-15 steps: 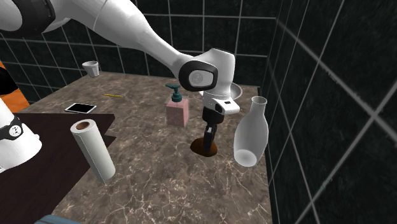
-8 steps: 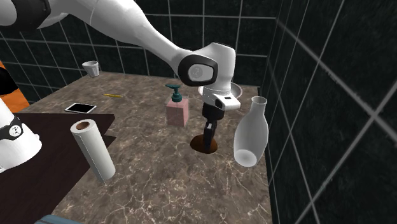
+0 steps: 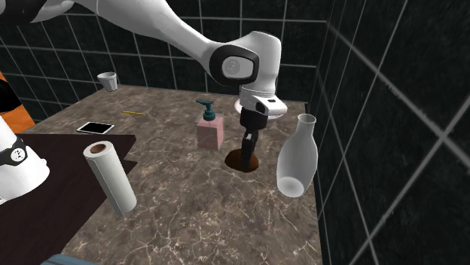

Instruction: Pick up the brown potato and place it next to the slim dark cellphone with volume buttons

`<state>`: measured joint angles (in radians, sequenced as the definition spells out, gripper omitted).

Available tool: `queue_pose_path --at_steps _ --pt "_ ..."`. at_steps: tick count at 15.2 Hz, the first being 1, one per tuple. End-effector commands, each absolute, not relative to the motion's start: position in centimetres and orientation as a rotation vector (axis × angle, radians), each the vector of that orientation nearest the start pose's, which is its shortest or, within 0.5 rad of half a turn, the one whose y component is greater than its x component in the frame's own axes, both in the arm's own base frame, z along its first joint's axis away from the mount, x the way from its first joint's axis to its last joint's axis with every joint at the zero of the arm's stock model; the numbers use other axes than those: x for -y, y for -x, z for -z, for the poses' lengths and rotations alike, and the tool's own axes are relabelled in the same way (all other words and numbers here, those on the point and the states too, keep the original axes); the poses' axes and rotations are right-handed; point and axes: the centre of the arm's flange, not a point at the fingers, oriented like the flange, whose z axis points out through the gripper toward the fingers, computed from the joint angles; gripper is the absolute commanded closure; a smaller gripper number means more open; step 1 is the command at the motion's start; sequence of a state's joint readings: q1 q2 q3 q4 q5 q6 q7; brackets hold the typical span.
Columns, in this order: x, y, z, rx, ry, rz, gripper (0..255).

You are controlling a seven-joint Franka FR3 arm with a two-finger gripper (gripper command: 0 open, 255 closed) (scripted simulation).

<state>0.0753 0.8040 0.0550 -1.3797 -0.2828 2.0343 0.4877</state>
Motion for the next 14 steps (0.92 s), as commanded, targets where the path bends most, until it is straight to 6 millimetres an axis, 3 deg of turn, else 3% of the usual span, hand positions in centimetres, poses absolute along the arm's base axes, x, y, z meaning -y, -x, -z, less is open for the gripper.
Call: queue_pose_path --at_steps 1,14 --pt "-7.0 -71.5 -23.2 -0.38 3.355 -0.133 255" --pt "-7.0 -71.5 -30.1 -0.38 3.355 -0.133 255"
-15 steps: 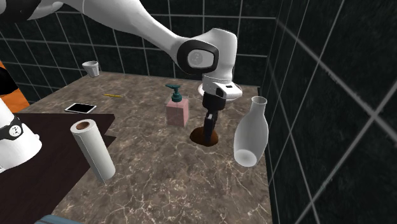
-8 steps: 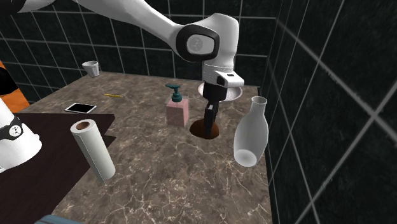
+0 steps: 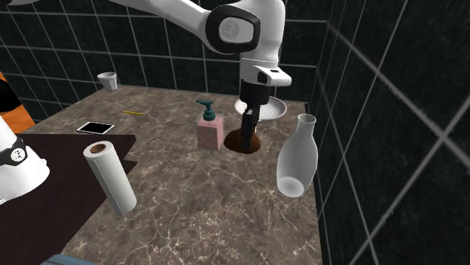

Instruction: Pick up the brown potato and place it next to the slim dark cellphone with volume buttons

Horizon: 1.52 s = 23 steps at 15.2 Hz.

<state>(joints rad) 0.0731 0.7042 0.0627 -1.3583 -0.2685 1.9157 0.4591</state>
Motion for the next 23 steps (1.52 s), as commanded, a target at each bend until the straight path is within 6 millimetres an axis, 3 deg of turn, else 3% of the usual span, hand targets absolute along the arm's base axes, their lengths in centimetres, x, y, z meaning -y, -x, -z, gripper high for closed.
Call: queue_pose_path --at_steps 1,23 --pt "-7.0 -71.5 -30.3 -0.38 3.355 -0.133 255" --pt "-23.3 -47.5 -30.4 -0.38 3.355 -0.133 255"
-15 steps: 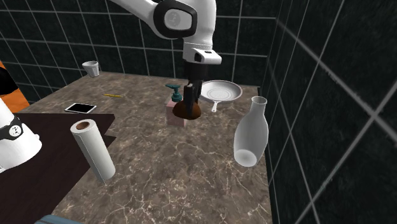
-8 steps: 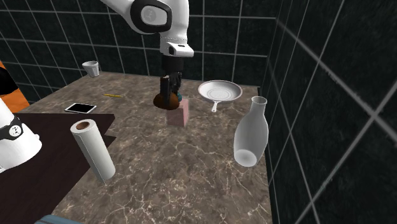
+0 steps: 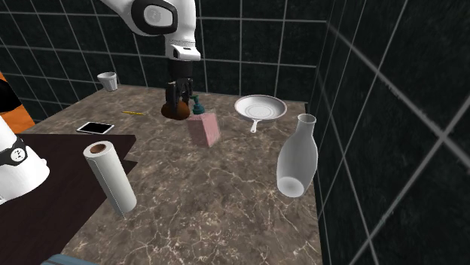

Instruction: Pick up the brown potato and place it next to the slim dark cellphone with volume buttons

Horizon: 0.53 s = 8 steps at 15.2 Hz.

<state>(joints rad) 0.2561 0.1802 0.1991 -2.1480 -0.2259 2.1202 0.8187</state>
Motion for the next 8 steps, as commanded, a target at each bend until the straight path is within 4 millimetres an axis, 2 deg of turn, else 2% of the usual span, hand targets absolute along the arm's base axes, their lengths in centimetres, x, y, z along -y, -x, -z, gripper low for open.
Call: queue_pose_path --at_steps 1,8 --pt "-24.1 -46.4 -30.4 -0.38 3.355 -0.133 255" --pt "-29.2 -38.8 -30.4 -0.38 3.355 -0.133 255"
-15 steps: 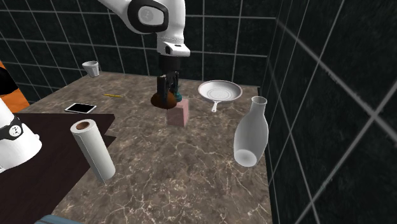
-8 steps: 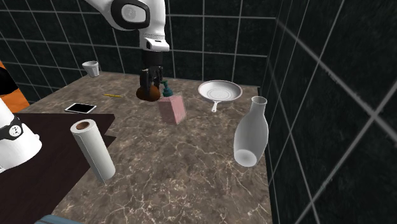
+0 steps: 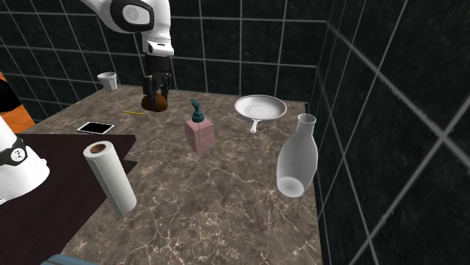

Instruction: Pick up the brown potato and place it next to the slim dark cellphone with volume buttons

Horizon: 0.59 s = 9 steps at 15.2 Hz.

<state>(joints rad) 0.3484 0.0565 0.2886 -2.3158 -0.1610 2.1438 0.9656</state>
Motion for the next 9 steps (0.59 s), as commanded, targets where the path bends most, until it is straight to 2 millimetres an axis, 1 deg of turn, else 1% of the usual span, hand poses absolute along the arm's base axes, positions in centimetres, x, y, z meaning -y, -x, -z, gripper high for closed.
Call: queue_pose_path --at_steps 1,9 --pt "-30.0 -37.7 -30.4 -0.38 3.355 -0.133 255" --pt "-35.9 -28.9 -30.4 -0.38 3.355 -0.133 255"
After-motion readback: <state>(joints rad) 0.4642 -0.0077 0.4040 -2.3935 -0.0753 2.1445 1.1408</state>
